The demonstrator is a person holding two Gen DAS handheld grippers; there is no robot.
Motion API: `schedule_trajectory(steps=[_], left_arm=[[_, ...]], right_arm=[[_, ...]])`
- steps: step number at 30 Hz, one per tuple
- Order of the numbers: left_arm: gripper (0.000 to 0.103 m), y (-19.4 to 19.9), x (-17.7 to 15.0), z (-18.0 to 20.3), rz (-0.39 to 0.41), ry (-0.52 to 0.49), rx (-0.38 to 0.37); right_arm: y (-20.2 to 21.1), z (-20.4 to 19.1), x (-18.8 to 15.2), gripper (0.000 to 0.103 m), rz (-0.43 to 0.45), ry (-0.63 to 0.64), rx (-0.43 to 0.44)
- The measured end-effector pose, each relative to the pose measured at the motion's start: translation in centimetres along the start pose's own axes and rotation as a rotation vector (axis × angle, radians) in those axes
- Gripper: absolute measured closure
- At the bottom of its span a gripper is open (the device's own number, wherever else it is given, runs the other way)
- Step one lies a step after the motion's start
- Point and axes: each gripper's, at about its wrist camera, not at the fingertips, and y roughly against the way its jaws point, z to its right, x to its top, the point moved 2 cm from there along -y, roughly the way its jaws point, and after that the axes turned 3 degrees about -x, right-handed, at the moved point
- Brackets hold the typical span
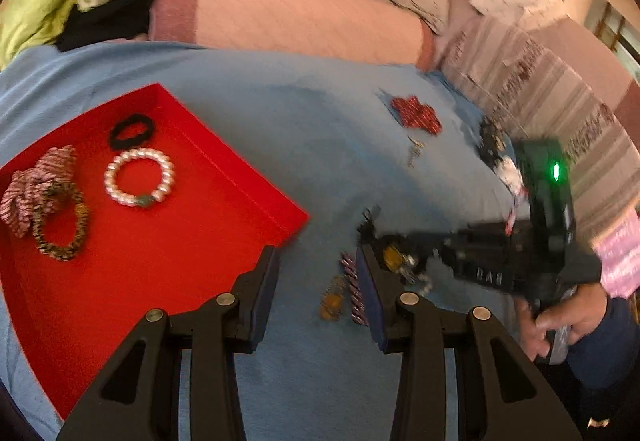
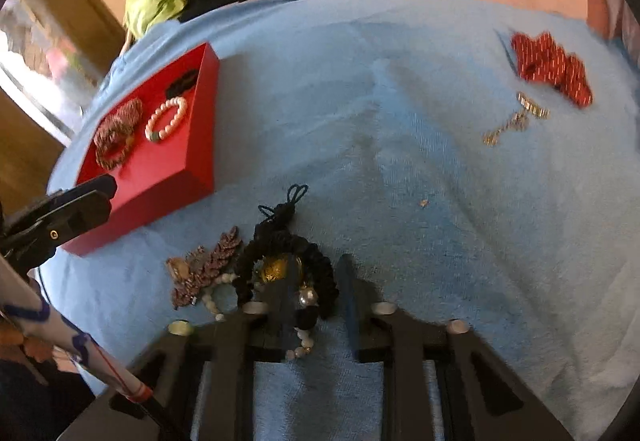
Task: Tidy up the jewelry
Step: 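Move both tools back to the remaining jewelry beside the tray, then grasp the beaded hair clip with the left tool while the right tool grasps the black hair tie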
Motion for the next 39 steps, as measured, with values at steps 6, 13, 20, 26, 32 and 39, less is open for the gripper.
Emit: schedule_trajectory(steps=[6, 13, 20, 26, 32, 39], left_arm=[[0.065, -2.1, -1.2, 2.8, -0.100, -0.102, -0.076], [0.065, -3.6, -1.8, 4.3, -0.129, -0.161, -0.071], [0.065, -5.2, -1.2, 4.2, -0.129, -0.150, -0.025], [0.065, -6.7, -0.8, 4.8, -0.152, -0.160, -0.012], [0.066, -7.5, -0.9, 4.3, -0.161, -0.152, 0.019], [0.093, -7.9, -0.6, 3.9, -0.154, -0.133, 0.055]], right_arm=[[4.3, 1.6, 1.5, 0.095, 0.179, -0.088, 0.036], [5.2, 2.5, 1.6, 0.095, 0.212, -0.148, 0.064], [8.0, 2.2, 2.2, 0.095, 0.334, -0.171, 0.190], [9.2, 3.3, 2.4, 0.095, 0.378, -0.221, 0.352], [11.5, 4.3, 2.8, 0.095, 0.458, -0.238, 0.360], [11.1, 4.4, 2.8, 0.095, 0.432, -0.247, 0.337]])
